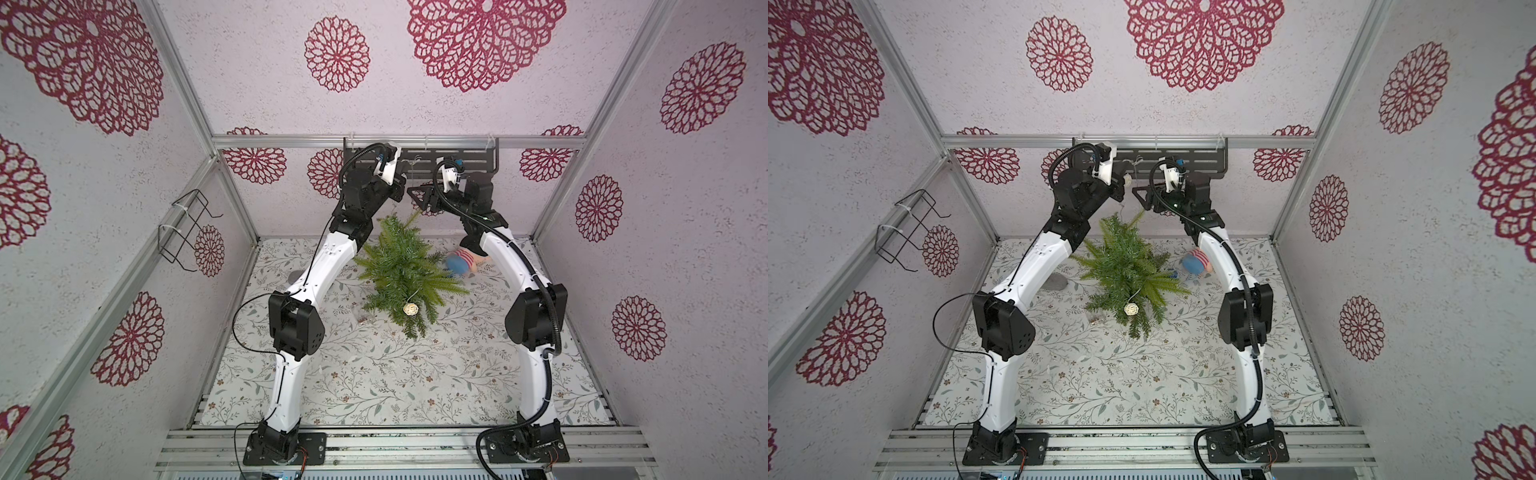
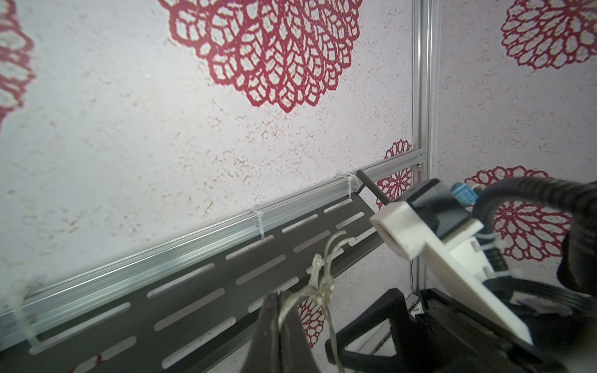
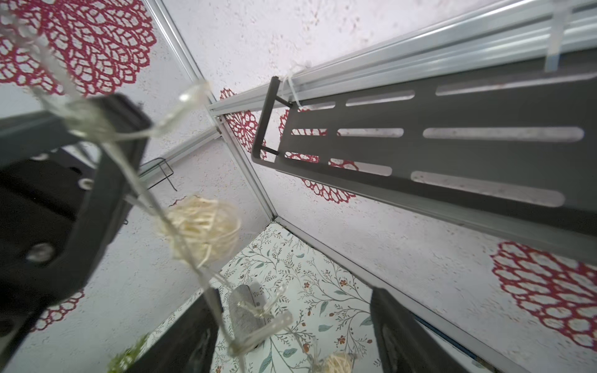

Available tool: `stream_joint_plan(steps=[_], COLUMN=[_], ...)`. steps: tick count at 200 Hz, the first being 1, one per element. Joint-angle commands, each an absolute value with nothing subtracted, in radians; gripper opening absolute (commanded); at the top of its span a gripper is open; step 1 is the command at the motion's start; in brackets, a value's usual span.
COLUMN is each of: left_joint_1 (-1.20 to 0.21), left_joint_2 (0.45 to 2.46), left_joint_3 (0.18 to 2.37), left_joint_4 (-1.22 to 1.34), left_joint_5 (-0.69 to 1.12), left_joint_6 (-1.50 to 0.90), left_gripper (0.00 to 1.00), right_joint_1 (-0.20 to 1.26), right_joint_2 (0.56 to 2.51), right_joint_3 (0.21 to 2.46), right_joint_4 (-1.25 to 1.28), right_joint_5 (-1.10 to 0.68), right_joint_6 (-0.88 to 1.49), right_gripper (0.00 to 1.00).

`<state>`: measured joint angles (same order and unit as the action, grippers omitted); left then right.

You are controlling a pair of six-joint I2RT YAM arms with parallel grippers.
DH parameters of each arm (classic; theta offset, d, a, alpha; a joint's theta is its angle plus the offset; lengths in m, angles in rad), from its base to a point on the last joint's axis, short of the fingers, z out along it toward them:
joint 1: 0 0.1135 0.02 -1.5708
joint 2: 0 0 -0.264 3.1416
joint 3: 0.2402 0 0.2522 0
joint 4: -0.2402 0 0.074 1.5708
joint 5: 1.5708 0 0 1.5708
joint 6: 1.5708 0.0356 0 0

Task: Remove string lights from the small christmas tree
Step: Remove the light string from the Christmas tree.

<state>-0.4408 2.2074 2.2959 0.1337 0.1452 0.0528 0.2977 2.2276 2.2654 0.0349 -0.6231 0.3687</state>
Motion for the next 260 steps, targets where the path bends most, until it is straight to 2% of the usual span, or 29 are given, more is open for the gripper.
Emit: stream_joint_plan(steps=[1,63,152,194,236,260], left_joint_1=[-0.446,-0.448,-0.44,-0.43,-0.425,-0.425], left_joint_2=[2.22,2.198,2.176,2.175,2.164,2.157], left_joint_3=[2.328,2.303,2.267,2.243,2.198,2.181], left_joint_4=[0.126,0.138,0.125,0.136,0.114,0.072], left_joint_5=[0.15,0.123,0.086,0.054,0.06,0.069], left_joint_6=[0.079,0.111,0.132,0.13,0.113,0.104], left_gripper=[0.0,0.0,0.0,0.0,0.0,0.07], right_joint_1=[0.306,0.309,0.307,0.307,0.307,0.308], right_joint_2=[2.24,2.259,2.182,2.142,2.109,2.096], right_joint_3=[2.323,2.346,2.34,2.332,2.303,2.286], right_joint_4=[0.026,-0.063,-0.15,-0.161,-0.151,-0.146], right_joint_5=[-0.544,-0.429,-0.389,-0.405,-0.422,-0.433], right_joint_6=[0.372,0.294,0.218,0.212,0.216,0.221], right_gripper=[0.71,0.5,0.09,0.0,0.0,0.0])
